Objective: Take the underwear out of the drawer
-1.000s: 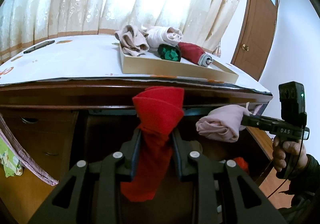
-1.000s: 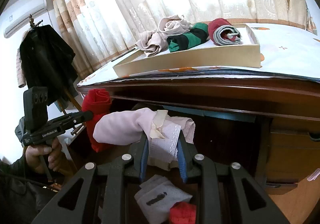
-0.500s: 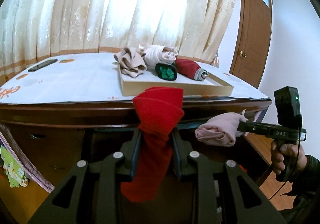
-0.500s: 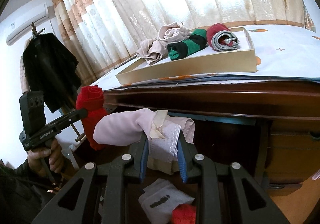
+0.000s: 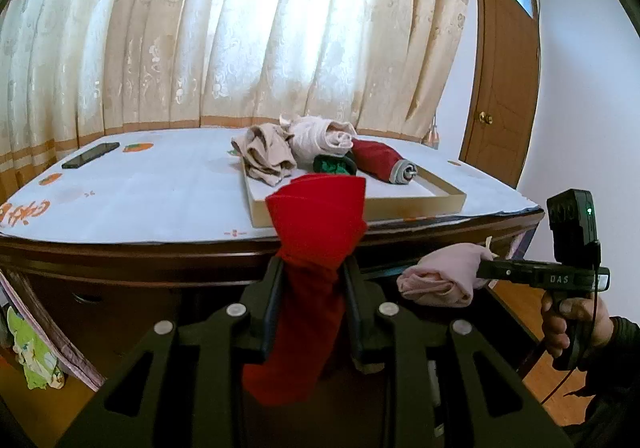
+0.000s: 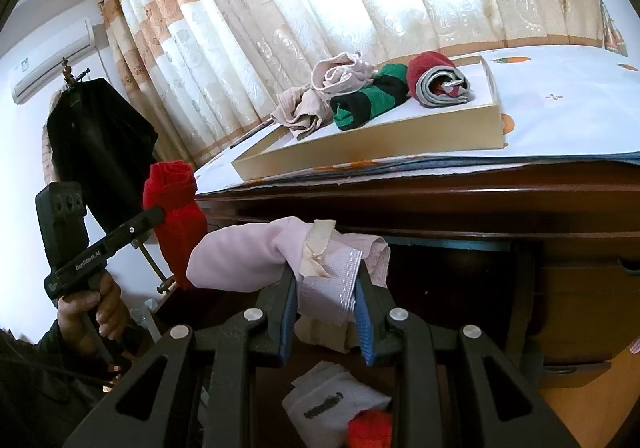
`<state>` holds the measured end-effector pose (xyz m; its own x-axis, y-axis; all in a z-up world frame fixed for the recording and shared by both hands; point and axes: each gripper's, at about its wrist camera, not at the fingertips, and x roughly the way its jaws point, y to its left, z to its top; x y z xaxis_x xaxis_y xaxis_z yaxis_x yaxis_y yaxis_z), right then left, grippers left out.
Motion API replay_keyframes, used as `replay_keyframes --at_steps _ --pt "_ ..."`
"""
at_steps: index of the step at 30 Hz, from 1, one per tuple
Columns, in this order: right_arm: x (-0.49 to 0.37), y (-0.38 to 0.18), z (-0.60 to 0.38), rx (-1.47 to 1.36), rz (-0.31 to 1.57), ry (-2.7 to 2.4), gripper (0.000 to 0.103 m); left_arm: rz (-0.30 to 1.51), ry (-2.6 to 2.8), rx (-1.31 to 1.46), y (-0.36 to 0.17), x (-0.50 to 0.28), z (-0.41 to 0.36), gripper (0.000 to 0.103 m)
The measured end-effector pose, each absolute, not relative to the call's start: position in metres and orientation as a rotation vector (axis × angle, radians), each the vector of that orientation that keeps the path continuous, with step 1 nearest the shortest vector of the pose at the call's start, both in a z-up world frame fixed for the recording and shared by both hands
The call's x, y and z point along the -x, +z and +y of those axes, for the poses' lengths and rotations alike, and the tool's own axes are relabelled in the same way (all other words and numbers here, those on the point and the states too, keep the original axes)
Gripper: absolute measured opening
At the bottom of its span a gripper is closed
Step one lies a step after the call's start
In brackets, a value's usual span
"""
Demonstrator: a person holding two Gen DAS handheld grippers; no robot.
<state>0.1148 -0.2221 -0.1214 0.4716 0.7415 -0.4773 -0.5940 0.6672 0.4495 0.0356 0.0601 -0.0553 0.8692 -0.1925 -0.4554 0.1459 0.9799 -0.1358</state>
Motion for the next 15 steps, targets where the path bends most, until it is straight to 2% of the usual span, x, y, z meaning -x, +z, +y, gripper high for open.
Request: replay_keyframes --at_steps 15 --pt "-0.116 -0.097 -0.219 -0.22 0.654 0.835 0.028 0.438 -0.177 0.077 -0.036 -0.04 0.061 0.026"
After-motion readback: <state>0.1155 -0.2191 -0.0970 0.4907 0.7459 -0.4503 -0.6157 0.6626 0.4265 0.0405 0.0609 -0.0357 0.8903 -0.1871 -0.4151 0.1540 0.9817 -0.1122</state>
